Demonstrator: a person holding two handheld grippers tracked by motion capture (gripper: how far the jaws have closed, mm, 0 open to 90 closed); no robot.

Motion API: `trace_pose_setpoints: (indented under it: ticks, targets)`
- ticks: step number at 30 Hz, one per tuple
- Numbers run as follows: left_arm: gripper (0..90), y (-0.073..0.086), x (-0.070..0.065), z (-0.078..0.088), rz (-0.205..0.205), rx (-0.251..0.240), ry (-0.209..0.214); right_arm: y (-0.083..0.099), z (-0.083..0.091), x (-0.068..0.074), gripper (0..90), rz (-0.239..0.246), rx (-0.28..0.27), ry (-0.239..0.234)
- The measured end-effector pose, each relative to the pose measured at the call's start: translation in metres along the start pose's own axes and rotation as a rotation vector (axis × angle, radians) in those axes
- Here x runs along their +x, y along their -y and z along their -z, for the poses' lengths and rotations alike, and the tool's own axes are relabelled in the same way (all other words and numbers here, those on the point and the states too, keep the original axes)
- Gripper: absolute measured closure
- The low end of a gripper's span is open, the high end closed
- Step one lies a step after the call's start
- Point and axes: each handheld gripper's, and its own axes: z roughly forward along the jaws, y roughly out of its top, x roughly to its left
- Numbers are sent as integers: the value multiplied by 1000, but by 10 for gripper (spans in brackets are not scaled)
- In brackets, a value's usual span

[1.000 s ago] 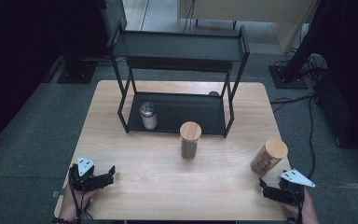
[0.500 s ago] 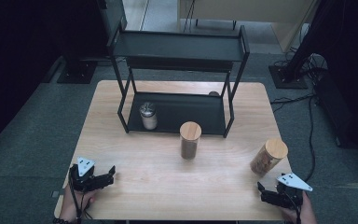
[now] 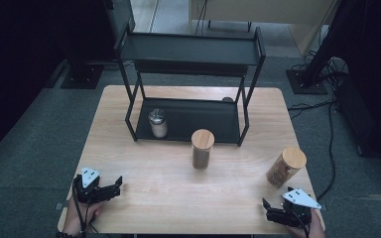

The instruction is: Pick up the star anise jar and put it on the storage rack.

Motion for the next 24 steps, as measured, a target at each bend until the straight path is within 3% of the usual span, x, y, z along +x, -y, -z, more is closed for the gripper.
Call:
trace_pose_setpoints:
  ticks: [12,24]
  targets:
    - [2,0,0,0,3,-2,5,-11,-1,26,38,26,-18,-50]
    - [2,0,1,1,6,-6,12,-20,-7,43,38,43,-26,-83]
